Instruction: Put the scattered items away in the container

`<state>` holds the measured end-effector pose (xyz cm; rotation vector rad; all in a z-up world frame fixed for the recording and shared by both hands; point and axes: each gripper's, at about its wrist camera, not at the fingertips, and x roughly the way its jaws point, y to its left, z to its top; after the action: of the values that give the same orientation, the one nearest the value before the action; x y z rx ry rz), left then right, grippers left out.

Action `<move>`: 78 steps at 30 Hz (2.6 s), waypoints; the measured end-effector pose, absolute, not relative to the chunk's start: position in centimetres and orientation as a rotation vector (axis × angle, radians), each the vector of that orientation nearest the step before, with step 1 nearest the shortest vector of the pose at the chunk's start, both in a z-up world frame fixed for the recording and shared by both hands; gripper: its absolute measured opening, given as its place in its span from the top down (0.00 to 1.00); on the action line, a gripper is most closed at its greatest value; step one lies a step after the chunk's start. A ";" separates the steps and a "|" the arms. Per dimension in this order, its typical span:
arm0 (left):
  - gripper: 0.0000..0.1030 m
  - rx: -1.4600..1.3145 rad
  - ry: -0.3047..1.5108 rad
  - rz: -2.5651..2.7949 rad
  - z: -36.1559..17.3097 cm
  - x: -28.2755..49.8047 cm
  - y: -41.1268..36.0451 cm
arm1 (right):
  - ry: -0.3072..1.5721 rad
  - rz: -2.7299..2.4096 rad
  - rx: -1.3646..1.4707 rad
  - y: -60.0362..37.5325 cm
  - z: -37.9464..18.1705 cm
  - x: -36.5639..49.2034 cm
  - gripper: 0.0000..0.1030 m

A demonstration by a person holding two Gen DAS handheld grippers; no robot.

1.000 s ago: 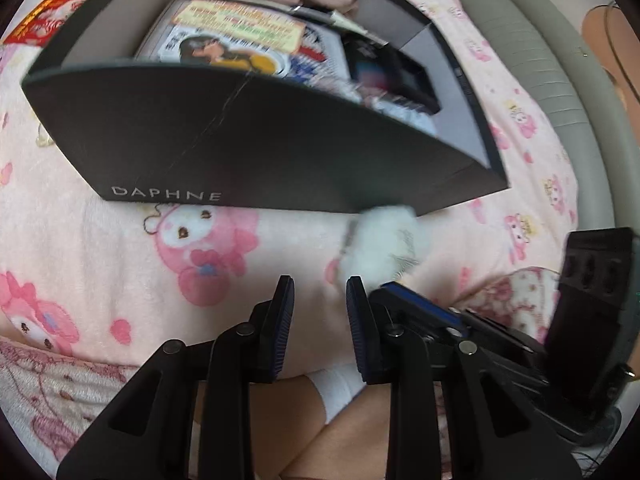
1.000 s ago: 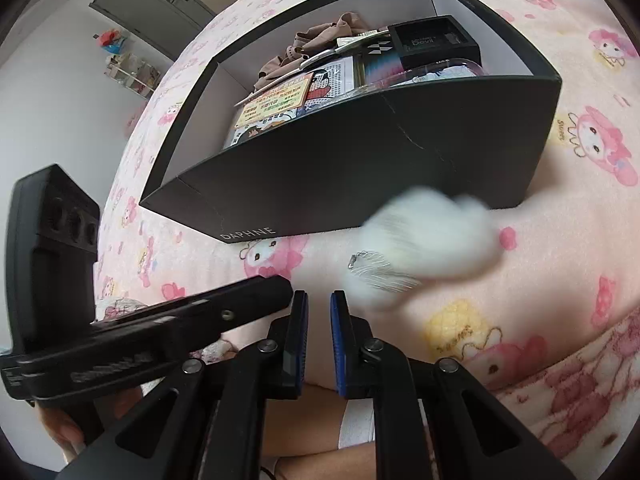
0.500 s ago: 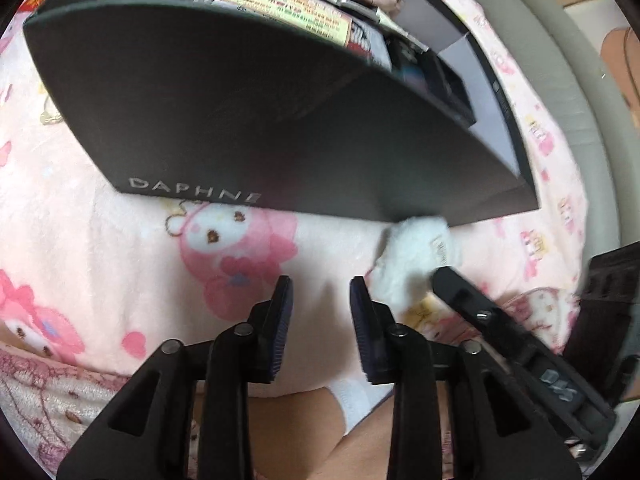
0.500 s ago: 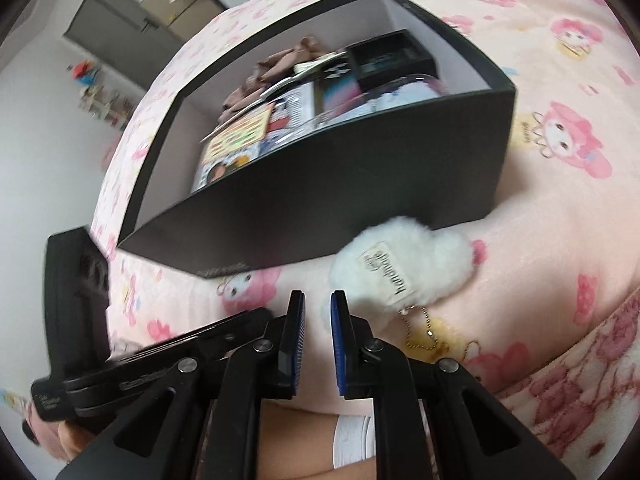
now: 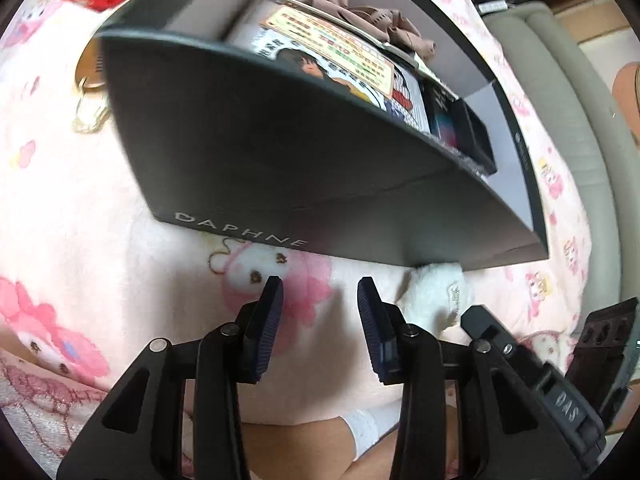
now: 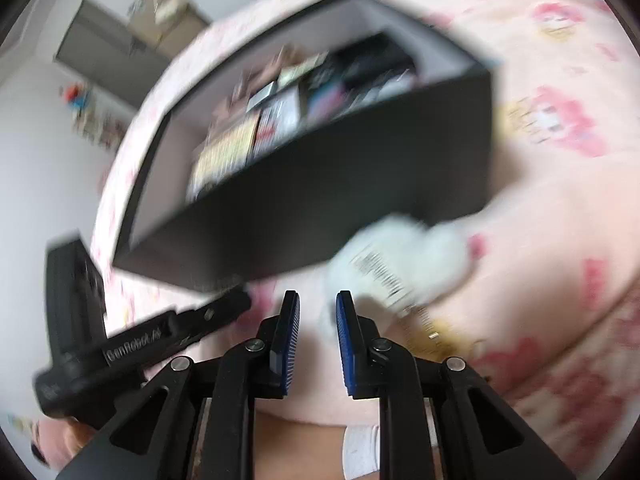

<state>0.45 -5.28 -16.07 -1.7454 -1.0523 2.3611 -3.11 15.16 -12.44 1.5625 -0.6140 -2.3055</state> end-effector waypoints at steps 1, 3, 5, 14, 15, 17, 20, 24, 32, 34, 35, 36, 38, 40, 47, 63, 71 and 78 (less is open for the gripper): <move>0.63 -1.733 -1.073 2.347 -16.1 0.6 -5.4 | -0.640 -2.318 1.556 15.5 -12.3 -3.1 0.85; 0.63 -1.720 -1.084 2.327 -16.0 0.7 -5.6 | -0.669 -2.343 1.566 15.8 -12.4 -3.2 0.85; 0.63 -1.714 -1.074 2.338 -15.8 1.0 -5.5 | -0.598 -2.357 1.613 15.2 -12.8 -3.3 0.84; 0.57 -1.691 -1.110 2.277 -16.2 1.6 -6.3 | -0.655 -2.380 1.670 15.8 -13.3 -3.8 0.81; 0.57 -1.688 -1.094 2.271 -16.1 1.5 -6.0 | -0.684 -2.424 1.650 16.1 -13.5 -3.8 0.81; 0.57 -1.687 -1.082 2.239 -16.2 1.4 -5.2 | -0.696 -2.525 1.627 16.5 -13.2 -3.5 0.80; 0.57 -1.718 -0.999 2.198 -16.9 1.0 -3.2 | -0.681 -2.551 1.671 16.4 -13.6 -3.7 0.77; 0.55 -1.753 -0.862 2.143 -17.7 0.3 -0.2 | -0.764 -2.548 1.663 17.6 -13.4 -4.3 0.76; 0.58 -1.730 -0.892 2.115 -18.6 -1.1 0.6 | -0.865 -2.381 1.715 19.4 -14.9 -4.5 0.68; 0.70 -1.720 -0.895 2.122 -18.3 -0.8 0.2 | -0.845 -2.362 1.700 19.2 -14.8 -4.4 0.66; 0.71 -1.717 -0.897 2.127 -18.1 -0.5 -0.2 | -0.847 -2.346 1.693 19.1 -14.8 -4.3 0.66; 0.73 -1.714 -0.904 2.130 -17.9 -0.2 -0.6 | -0.853 -2.331 1.681 19.2 -14.7 -4.2 0.66; 0.74 -1.713 -0.909 2.145 -17.3 0.5 -1.4 | -0.853 -2.302 1.664 18.9 -14.6 -4.1 0.66; 0.75 -1.715 -0.901 2.179 -16.5 1.2 -2.3 | -0.846 -2.247 1.652 18.5 -14.6 -3.9 0.66; 0.76 -1.726 -0.892 2.318 -14.0 3.0 -6.6 | -0.742 -2.025 1.615 15.8 -14.2 -2.9 0.67; 0.49 -1.789 -0.944 2.164 -17.8 1.2 -1.7 | -0.876 -2.091 1.771 17.5 -16.5 -3.5 0.61; 0.54 -1.785 -0.929 2.157 -17.8 1.8 -1.4 | -0.825 -2.113 1.751 17.3 -16.2 -3.0 0.60; 0.58 -1.666 -0.943 2.177 -15.2 3.4 -1.7 | -0.762 -2.151 1.625 17.5 -13.9 -1.5 0.62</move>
<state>3.38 -1.75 -15.22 -1.6660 -0.9431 2.1774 -1.55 17.50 -13.89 1.6245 -0.7622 -2.1513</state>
